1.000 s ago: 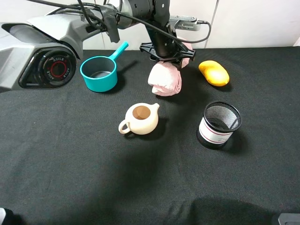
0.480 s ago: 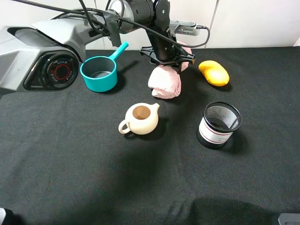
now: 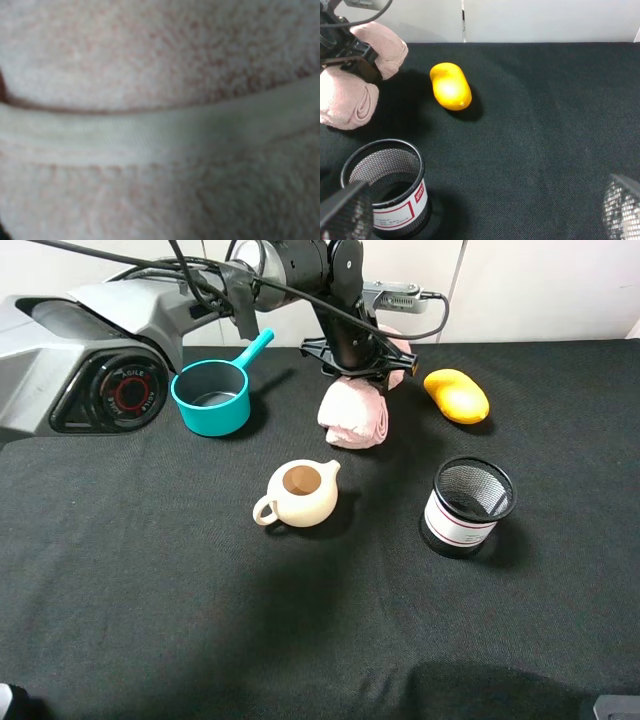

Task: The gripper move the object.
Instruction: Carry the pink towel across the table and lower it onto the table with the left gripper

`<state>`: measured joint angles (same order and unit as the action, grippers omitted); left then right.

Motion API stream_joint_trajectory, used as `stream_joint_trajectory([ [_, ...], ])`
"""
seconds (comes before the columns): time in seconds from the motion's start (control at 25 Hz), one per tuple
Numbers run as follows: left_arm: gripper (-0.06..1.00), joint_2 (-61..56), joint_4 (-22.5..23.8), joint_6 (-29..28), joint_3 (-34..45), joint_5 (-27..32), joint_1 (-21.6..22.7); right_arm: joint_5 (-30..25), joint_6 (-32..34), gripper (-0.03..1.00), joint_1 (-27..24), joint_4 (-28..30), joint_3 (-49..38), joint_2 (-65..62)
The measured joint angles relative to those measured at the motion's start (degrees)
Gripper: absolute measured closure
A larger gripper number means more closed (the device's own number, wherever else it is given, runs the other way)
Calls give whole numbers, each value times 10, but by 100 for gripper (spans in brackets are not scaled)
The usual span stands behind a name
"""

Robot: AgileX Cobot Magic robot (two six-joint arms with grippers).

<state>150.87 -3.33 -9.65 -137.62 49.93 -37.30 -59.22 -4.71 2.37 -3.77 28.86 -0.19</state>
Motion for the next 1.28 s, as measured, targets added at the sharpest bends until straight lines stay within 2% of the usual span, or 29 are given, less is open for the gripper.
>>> stream_joint_trajectory([
  [0.84,44,0,-10,-1,0,-4,0,0,0,27,0,0,0,0],
  [1.28,24,0,-13,-1,0,-9,0,0,0,27,0,0,0,0],
])
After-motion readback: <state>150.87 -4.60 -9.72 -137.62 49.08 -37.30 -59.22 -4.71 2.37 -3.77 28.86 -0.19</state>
